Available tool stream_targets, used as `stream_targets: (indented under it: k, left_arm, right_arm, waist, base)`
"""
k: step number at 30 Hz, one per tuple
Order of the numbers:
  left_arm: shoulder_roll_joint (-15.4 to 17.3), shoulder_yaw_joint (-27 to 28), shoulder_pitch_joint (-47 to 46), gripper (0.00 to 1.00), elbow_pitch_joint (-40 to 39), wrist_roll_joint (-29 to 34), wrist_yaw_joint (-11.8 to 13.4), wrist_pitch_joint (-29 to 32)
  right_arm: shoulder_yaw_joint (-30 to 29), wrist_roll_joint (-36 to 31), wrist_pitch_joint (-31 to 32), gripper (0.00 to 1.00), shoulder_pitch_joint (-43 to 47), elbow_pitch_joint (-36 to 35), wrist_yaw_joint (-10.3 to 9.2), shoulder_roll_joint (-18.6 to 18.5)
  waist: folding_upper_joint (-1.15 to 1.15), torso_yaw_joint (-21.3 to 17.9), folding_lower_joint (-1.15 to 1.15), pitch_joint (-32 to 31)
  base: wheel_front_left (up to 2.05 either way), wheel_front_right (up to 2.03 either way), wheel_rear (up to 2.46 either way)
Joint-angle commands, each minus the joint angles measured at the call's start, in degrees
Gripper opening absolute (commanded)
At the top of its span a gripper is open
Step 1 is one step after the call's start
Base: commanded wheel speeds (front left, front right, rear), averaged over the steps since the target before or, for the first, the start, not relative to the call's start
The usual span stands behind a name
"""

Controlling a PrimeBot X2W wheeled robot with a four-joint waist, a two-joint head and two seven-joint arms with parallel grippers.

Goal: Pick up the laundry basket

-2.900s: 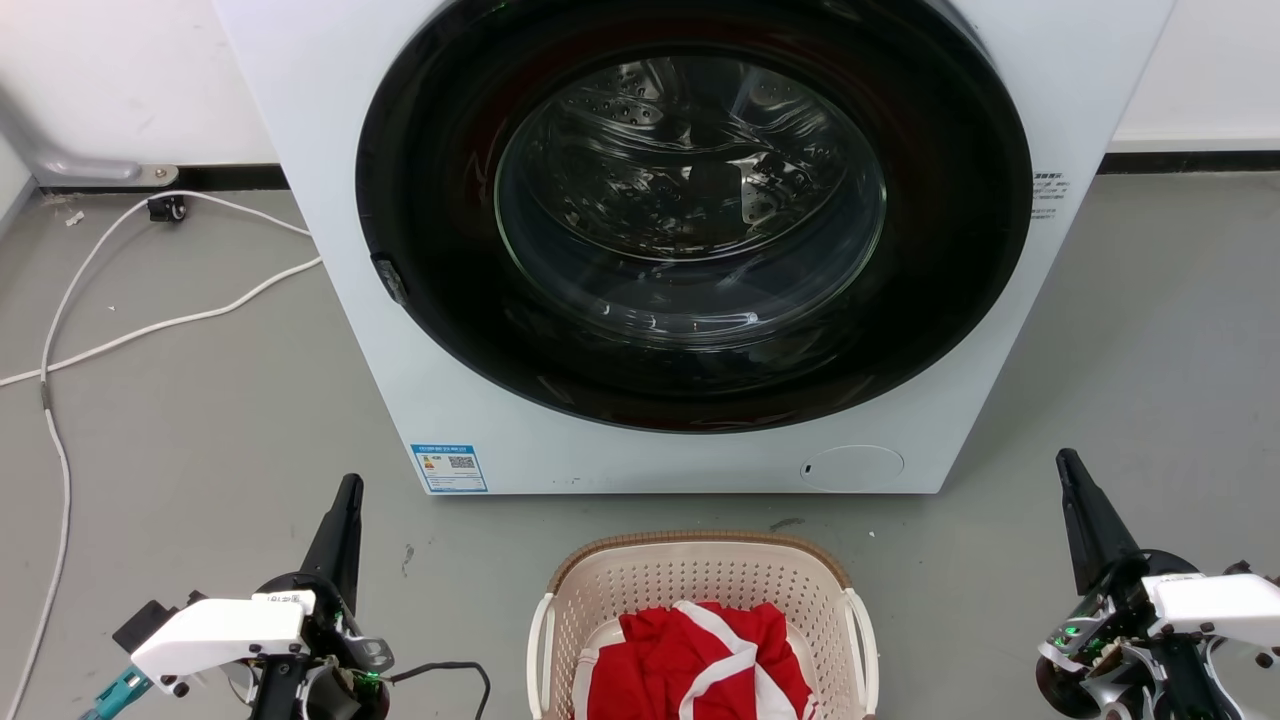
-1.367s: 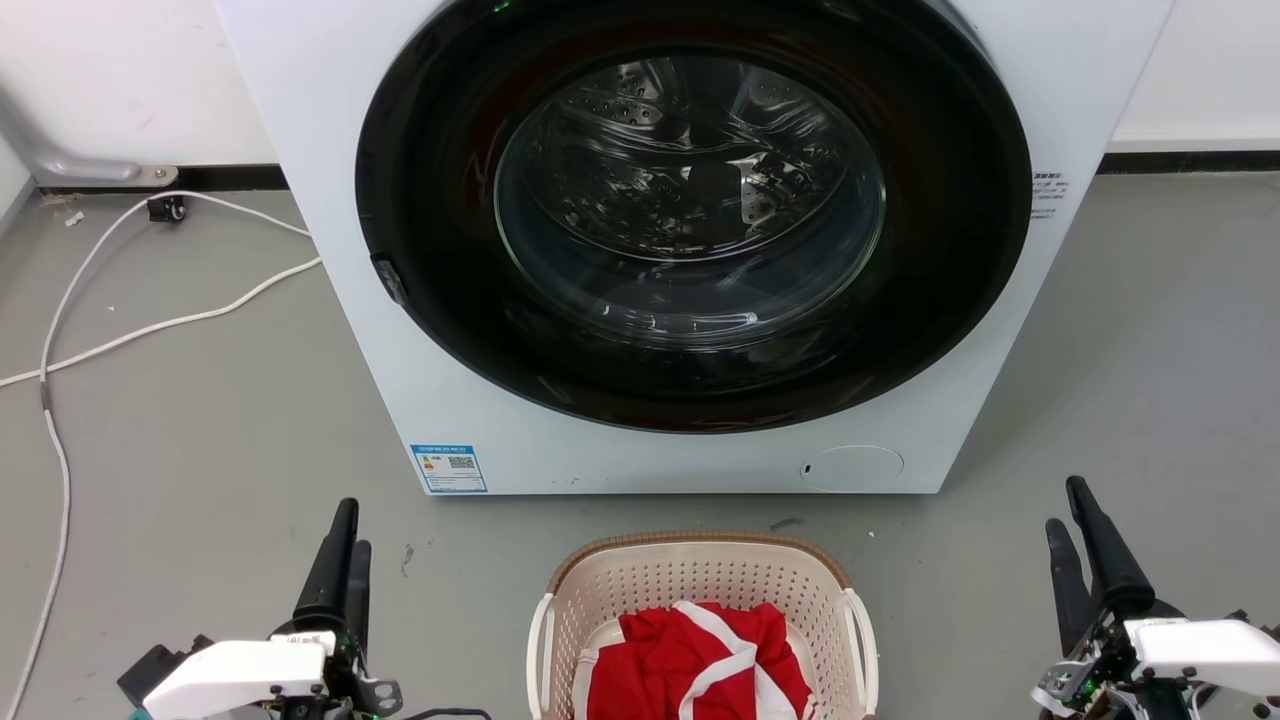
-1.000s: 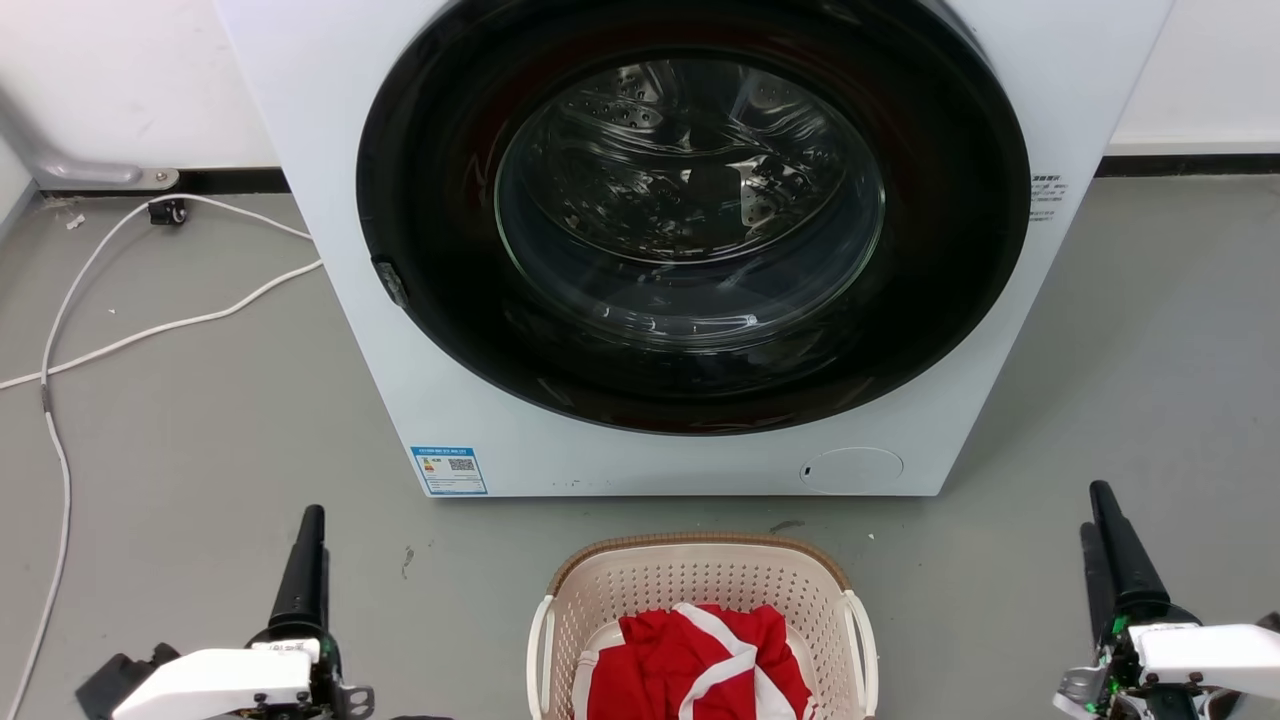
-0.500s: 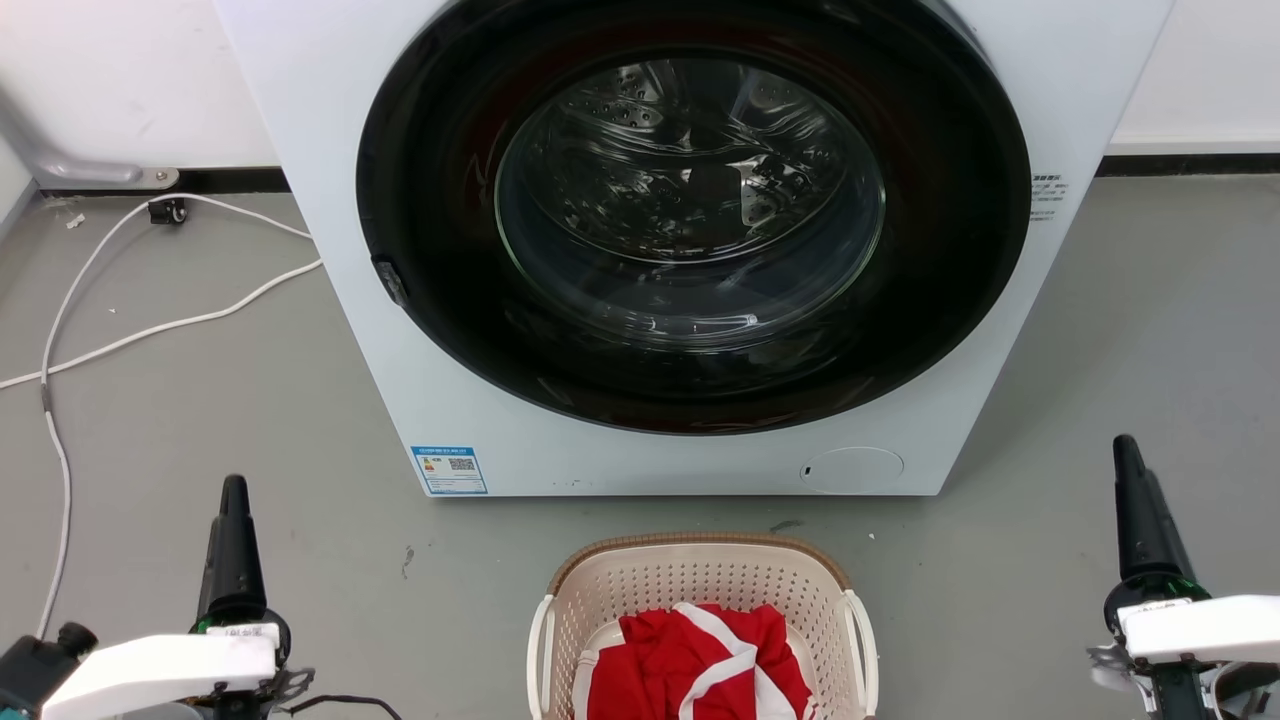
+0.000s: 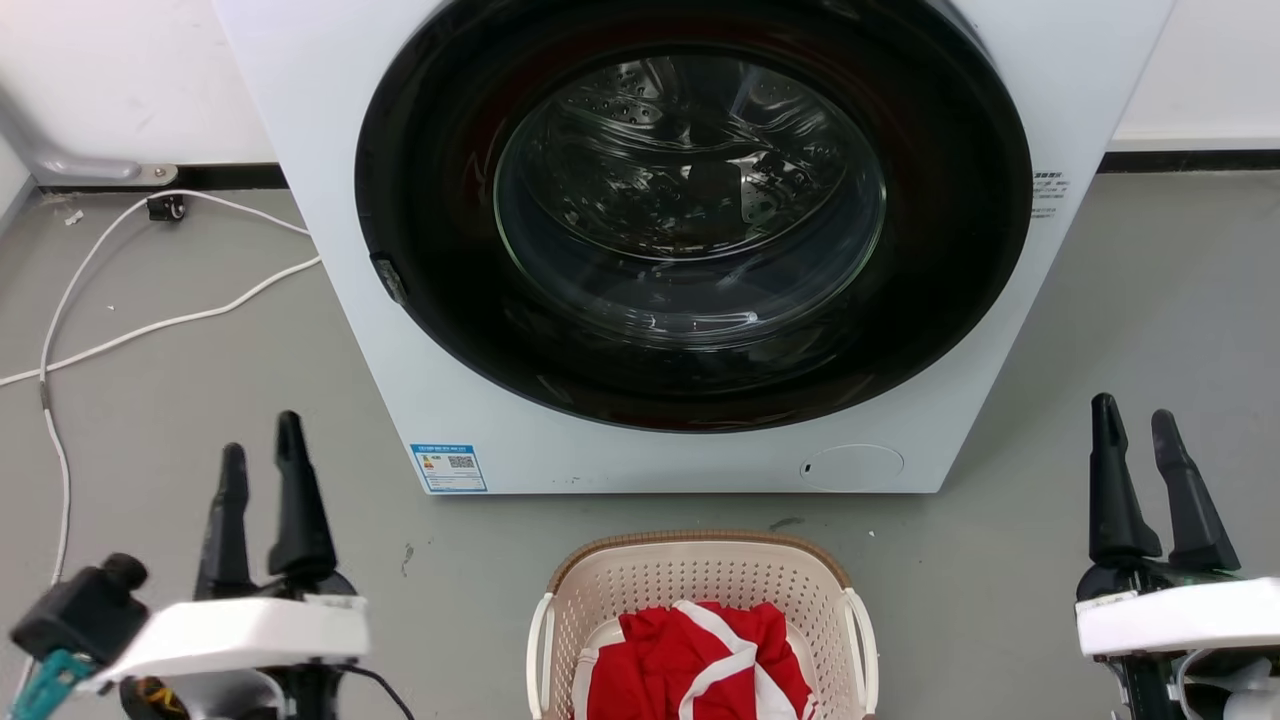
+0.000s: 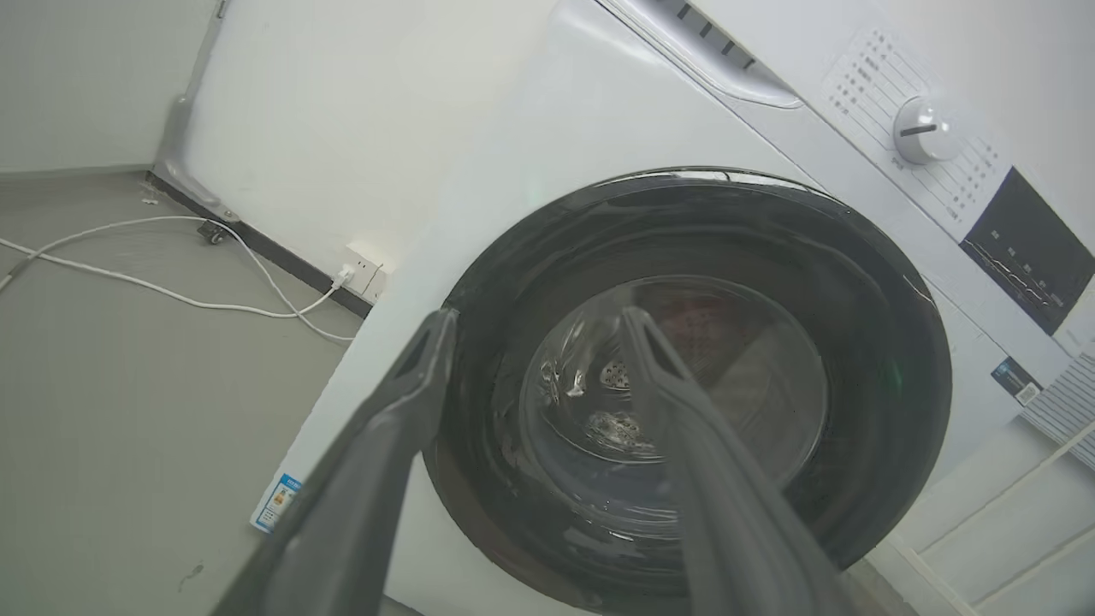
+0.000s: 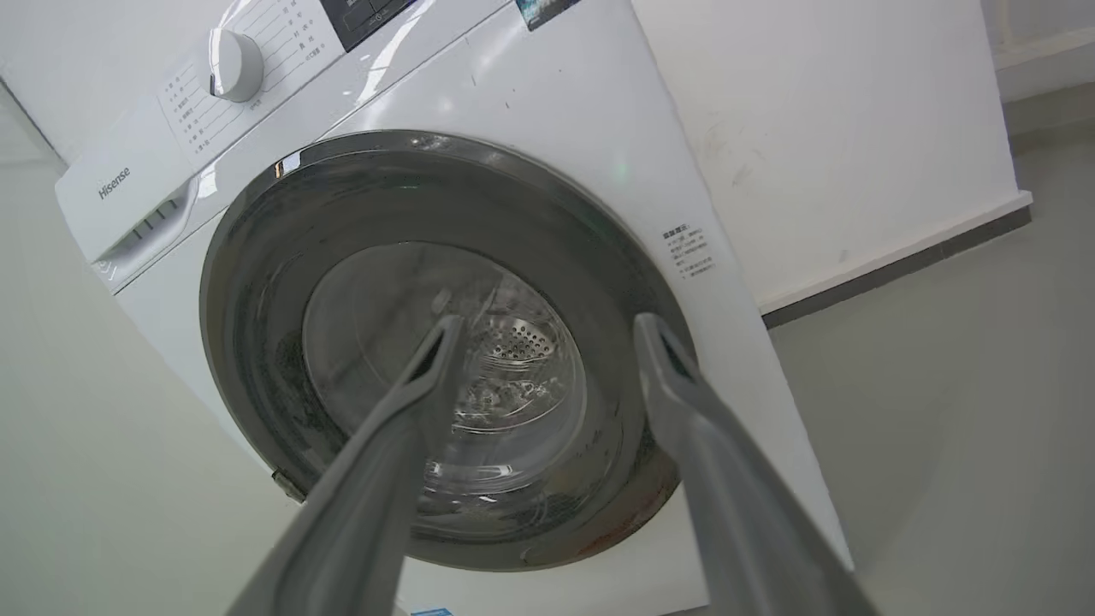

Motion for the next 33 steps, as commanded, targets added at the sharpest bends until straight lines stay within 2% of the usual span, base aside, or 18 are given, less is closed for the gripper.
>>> stream_targets:
  k: [1,6,12,17,23,28,33]
  left_arm:
    - [0.1,-1.2,0.5,1.0,-1.4,2.6,0.0,-0.6]
    - [0.2,-3.7,1.7,1.0,-1.5,6.6,-1.5,-1.5]
    - [0.1,-6.1,2.5,1.0,-1.9,14.2,-3.3,-2.3]
    - [1.9,-9.4,2.6,1.0,-2.9,20.3,-0.7,-3.0]
    - [4.5,-14.3,3.0,1.0,-2.1,23.7,3.3,-3.8]
    - [6.1,-17.2,3.0,1.0,-0.7,25.7,5.5,-4.5]
    - [7.0,-19.3,3.0,1.0,-0.2,26.9,6.2,-5.1]
  right_arm:
    - [0.1,-2.5,-0.6,1.0,0.4,-1.5,0.0,0.0]
    - [0.6,-6.6,-1.4,1.0,1.1,-2.2,0.0,0.0]
    - [1.4,-11.0,-2.4,1.0,1.9,-1.3,0.0,0.0]
    - [1.5,-14.5,-3.0,1.0,2.5,-0.1,0.0,0.0]
    - [1.8,-18.4,-3.9,1.0,2.8,0.1,0.0,0.0]
    - [2.4,-21.7,-4.5,1.0,3.4,0.8,0.0,0.0]
    - [2.1,-23.7,-5.1,1.0,3.7,0.9,0.0,0.0]
  waist:
    - [0.0,0.0,0.0,0.0]
    - [0.0,0.1,0.0,-0.2]
    - [0.0,0.1,0.0,-0.2]
    - [0.0,0.0,0.0,-0.2]
    - [0.0,-0.2,0.0,-0.3]
    - [0.0,-0.1,0.0,-0.3]
    - [0.0,-0.1,0.0,-0.4]
  base:
    - [0.0,0.0,0.0]
    - [0.0,0.0,0.0]
    - [0.0,0.0,0.0]
    - [0.0,0.0,0.0]
    - [0.0,0.0,0.0]
    - [0.0,0.0,0.0]
    - [0.0,0.0,0.0]
